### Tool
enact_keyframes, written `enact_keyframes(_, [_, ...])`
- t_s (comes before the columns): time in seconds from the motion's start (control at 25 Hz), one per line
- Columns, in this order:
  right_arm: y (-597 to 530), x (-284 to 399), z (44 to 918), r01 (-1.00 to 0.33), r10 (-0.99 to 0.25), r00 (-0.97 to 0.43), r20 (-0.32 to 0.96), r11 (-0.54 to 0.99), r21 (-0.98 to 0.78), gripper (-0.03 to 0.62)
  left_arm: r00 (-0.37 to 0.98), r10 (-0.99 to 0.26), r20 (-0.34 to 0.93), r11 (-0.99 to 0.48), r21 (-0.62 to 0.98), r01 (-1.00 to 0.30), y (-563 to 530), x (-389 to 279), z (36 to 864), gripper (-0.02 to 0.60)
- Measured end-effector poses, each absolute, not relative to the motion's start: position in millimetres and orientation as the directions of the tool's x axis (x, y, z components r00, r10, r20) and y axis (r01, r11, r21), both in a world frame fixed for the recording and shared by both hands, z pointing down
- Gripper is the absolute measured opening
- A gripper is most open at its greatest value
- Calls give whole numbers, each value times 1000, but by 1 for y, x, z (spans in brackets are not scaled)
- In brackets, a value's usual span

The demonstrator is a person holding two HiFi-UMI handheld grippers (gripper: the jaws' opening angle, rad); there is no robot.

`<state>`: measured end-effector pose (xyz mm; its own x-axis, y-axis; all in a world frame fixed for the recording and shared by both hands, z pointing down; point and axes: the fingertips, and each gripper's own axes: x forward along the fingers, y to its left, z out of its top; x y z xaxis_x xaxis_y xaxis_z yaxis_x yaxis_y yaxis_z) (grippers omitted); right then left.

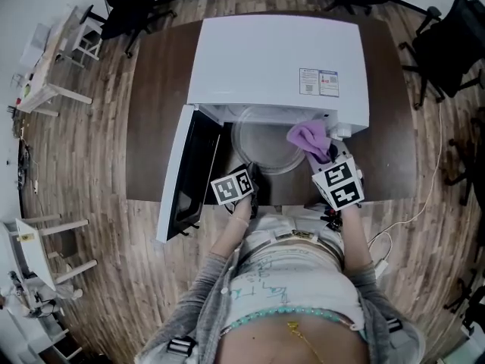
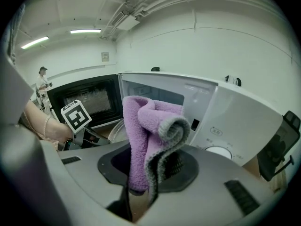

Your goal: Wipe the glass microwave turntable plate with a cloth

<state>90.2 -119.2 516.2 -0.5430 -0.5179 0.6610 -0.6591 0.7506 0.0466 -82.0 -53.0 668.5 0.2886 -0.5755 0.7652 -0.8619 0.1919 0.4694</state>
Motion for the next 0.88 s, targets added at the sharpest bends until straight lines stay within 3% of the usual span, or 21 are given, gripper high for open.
enact_keyframes(0.6, [-128,36,563,-595,-567,-319,760,744,305,114,431,-451,782,-98,437,-894,-50,-82,669,104])
enact_keyframes(0.88, [-131,9,599,-595,-541,-260,800,742,309,114,465,-438,770,-105,470,-877,-51,-84,670,103])
